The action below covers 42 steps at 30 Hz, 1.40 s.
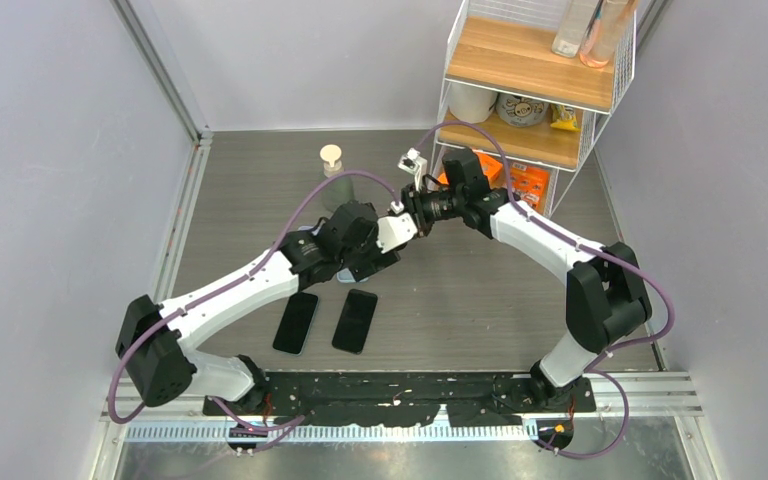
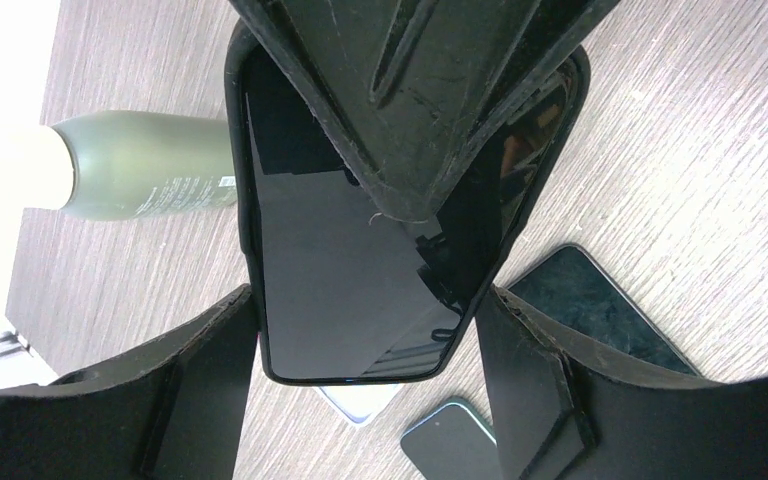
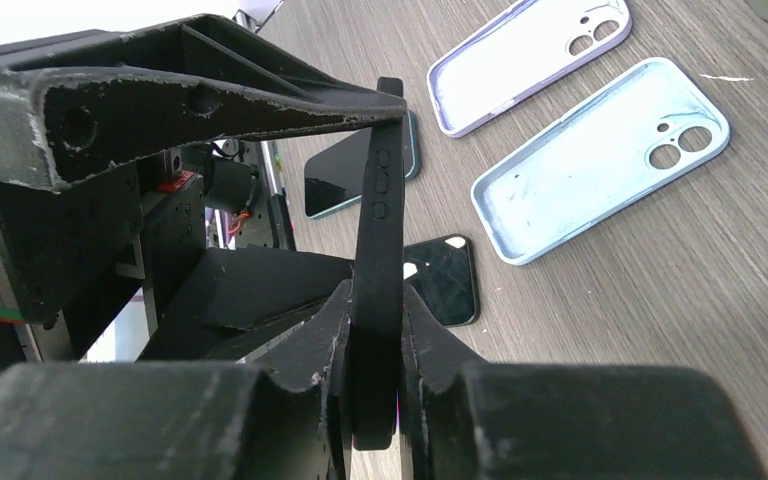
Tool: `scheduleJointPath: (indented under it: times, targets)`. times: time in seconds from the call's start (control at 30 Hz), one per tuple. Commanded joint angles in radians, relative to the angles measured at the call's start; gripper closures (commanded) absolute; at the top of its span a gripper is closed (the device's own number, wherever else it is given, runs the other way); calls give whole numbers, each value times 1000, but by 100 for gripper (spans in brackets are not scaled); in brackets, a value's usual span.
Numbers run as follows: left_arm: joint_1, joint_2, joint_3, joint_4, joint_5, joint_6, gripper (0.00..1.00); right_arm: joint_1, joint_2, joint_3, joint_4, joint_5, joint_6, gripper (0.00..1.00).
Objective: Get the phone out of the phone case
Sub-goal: Adjust the phone.
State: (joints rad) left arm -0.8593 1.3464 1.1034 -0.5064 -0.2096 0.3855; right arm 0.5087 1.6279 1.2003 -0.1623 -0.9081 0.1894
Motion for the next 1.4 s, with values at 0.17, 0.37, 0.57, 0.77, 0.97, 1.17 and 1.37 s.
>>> scheduleJointPath:
  times: [0.17, 0.37, 0.57, 0.77, 0.97, 1.17, 1.37]
  targets:
    - [-1, -85, 3, 85, 63, 14, 32, -38, -65, 31, -42, 35, -143, 95]
    - [4, -188, -42, 83, 74, 38, 0, -56, -135, 41, -165, 101, -291, 95]
    - [66, -291, -12, -8, 261, 36, 0, -57, -218, 69, -334, 67, -488, 95]
    - [199, -286, 102, -158, 654, 31, 0, -13, -312, 105, -520, 16, -702, 95]
    - [214, -220, 182, -253, 915, 71, 0, 78, -378, 141, -599, 72, -818, 95]
    - [215, -162, 215, -296, 1041, 104, 2, 114, -434, 142, -587, 63, -831, 95]
    - [213, -114, 200, -255, 1117, 40, 8, 120, -491, 128, -542, 48, -806, 95]
